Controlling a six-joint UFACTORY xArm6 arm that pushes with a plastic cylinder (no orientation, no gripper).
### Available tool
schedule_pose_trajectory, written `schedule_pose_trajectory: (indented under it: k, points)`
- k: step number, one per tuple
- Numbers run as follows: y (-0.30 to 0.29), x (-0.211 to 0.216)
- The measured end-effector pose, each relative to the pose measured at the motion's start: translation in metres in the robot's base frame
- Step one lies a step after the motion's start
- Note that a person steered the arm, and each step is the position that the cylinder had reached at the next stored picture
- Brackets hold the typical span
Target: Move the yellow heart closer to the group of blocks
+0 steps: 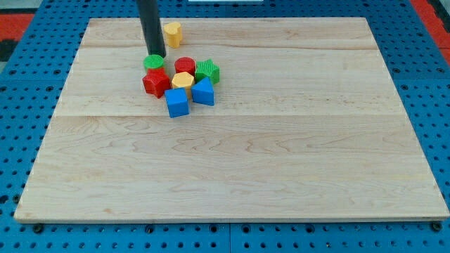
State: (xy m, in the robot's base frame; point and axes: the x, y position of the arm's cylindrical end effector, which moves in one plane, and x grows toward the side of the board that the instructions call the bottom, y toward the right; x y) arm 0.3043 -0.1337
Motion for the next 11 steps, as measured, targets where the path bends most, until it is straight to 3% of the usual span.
schedule_pose_trajectory:
  k: [1,2,3,4,5,6,8,10,11]
  points:
    - [0.001,0.02]
    - [-0.001,0.009]
    - [-0.052,-0.02]
    - [-0.042,-0.072]
    - [0.033,-0.097]
    - [0.022,-0.06]
    - [0.049,-0.045]
    - [-0.005,0.015]
    - [-0.003,0.022]
